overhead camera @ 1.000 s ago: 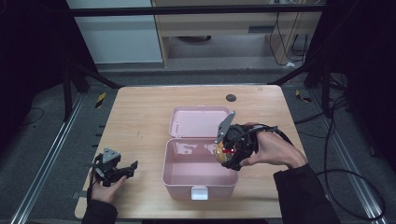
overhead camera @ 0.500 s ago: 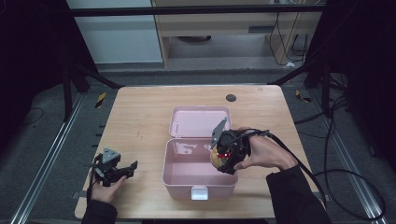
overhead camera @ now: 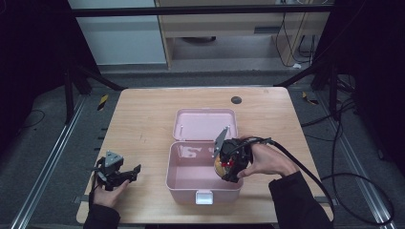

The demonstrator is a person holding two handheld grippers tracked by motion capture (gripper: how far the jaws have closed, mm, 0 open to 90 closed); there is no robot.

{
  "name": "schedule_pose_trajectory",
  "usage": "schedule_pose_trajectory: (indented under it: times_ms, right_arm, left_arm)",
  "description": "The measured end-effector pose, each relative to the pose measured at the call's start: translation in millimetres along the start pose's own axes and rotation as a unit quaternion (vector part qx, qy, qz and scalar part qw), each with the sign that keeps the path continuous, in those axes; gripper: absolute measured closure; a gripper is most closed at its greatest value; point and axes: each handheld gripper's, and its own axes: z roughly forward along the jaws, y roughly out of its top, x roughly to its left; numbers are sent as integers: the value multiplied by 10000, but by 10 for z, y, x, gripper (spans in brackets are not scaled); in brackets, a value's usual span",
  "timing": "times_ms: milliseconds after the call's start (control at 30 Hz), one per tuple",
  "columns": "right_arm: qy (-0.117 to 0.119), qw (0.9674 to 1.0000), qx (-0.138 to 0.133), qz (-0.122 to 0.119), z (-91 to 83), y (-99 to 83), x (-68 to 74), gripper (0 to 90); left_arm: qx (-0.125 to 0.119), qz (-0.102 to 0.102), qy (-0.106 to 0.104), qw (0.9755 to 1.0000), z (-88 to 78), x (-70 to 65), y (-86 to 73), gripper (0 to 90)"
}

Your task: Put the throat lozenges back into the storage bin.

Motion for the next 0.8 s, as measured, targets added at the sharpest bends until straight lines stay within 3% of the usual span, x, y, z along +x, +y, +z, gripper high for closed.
schedule_pose_trajectory:
  times_ms: [300,633,800]
  right_arm:
    - [122,9999,-5,81,174,-72,-27,207]
    - [160,9995,200,172,301,-106,-31,204]
    - [166,9995,254,93,339,-103,-31,201]
  left_arm:
    - [7,22,3,10000,4,-2,1,250]
    - [26,25,0,10000,13,-5,-1,249]
    - [24,10,-6,10000,13,2,-3,249]
